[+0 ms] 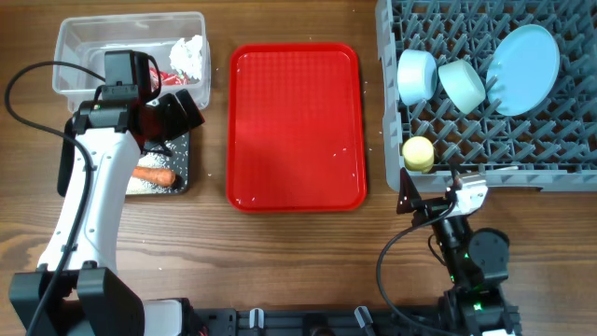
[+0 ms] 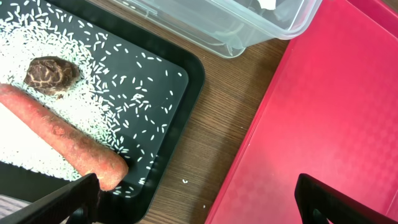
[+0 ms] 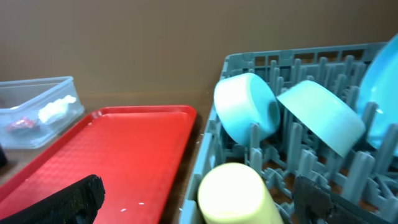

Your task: Sort waste into correct bins and load items into the dishwasher rack

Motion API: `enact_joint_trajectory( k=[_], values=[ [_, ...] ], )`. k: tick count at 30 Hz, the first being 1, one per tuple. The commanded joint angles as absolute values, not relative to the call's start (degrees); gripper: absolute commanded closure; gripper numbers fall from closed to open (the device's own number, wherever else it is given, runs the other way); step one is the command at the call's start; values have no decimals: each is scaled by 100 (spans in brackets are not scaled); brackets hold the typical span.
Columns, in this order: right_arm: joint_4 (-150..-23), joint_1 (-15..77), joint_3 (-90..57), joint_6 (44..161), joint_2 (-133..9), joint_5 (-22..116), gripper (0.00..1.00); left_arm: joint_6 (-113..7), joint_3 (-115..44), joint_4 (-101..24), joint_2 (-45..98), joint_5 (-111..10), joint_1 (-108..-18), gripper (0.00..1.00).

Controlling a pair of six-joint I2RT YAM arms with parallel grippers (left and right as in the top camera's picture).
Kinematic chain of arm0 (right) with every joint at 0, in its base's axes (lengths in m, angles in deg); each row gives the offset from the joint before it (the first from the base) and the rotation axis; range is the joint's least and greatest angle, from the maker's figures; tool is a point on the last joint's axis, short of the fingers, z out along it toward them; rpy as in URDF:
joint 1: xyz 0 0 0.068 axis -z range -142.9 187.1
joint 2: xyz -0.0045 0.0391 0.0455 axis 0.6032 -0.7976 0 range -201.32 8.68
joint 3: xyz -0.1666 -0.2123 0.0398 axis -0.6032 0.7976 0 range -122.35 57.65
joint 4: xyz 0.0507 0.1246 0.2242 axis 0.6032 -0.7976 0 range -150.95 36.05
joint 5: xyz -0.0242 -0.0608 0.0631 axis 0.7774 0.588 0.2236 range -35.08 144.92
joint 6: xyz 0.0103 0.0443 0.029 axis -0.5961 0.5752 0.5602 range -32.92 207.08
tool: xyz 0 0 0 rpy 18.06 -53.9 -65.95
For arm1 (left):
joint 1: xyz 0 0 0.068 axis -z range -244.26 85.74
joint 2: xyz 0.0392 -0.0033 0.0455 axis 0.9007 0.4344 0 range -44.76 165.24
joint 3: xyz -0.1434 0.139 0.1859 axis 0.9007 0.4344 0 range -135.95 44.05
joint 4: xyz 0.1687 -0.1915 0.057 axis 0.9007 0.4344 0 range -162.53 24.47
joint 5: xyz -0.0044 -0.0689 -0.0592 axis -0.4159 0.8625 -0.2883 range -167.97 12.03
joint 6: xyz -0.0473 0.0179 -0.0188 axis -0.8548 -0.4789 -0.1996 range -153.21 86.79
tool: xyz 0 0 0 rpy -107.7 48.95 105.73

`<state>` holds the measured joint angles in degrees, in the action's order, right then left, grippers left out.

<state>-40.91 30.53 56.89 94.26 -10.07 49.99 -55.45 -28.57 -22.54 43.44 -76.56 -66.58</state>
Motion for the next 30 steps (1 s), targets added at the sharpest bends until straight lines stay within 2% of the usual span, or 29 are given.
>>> enact_joint_trajectory(
  k=[1,7,15,30],
  values=[
    [-4343,3136,5735,9481,-637,4929,0,-5620,-2914,-2254,4300,-7651,-6674,0],
    [-5350,3147,5735,9465,137,4953,0,-5620,-2914,-2254,4300,-7651,-6674,0],
    [-5300,3150,5735,9465,849,4946,0,-5620,-2914,-2254,4300,-7649,-6674,0],
    [-5363,3150,5735,9470,738,4949,0,-5620,-2914,-2254,4300,-7651,-6674,0]
  ],
)
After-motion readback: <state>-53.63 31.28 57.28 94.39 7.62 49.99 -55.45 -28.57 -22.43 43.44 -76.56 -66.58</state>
